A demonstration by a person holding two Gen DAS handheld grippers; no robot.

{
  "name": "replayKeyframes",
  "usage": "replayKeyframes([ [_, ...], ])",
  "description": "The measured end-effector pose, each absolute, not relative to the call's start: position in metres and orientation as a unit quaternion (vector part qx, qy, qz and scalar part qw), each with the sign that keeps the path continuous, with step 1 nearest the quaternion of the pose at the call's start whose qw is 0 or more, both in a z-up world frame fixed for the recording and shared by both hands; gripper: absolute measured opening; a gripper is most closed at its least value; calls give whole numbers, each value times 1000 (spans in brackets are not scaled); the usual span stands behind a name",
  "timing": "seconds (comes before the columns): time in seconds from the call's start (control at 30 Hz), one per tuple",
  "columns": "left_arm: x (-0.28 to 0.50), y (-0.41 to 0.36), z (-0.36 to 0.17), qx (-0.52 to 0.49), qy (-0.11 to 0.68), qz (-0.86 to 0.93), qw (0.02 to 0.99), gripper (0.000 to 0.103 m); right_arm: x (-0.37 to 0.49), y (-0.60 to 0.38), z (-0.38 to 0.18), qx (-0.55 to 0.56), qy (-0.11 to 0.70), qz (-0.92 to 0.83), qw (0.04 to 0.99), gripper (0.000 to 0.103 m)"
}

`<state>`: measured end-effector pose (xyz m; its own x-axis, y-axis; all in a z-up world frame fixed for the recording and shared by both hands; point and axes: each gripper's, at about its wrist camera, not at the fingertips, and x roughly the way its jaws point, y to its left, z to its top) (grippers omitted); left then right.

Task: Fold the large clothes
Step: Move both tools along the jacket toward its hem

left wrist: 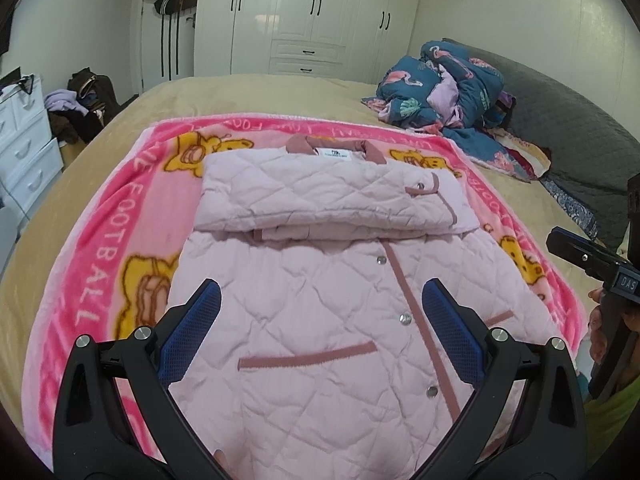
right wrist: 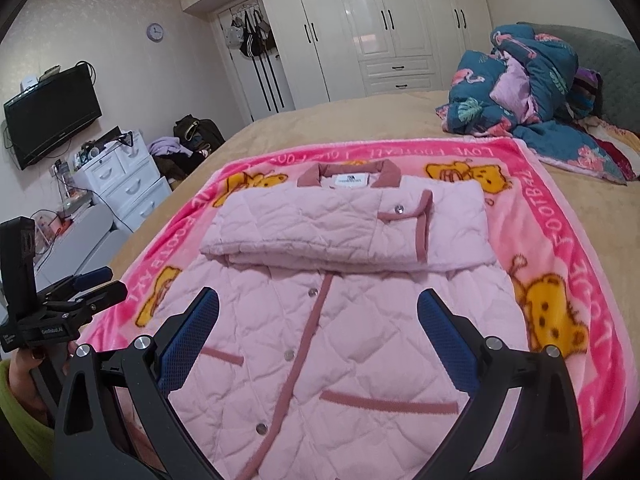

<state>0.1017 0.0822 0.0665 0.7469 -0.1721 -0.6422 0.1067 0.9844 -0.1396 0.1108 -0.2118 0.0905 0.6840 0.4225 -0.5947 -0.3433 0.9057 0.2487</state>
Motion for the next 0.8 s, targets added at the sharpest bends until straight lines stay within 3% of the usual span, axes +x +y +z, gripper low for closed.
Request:
replayKeyframes([
  [0.8,78,86,0,-21,407,-58,911,94,81,-253,23,58,395,172,900,99],
])
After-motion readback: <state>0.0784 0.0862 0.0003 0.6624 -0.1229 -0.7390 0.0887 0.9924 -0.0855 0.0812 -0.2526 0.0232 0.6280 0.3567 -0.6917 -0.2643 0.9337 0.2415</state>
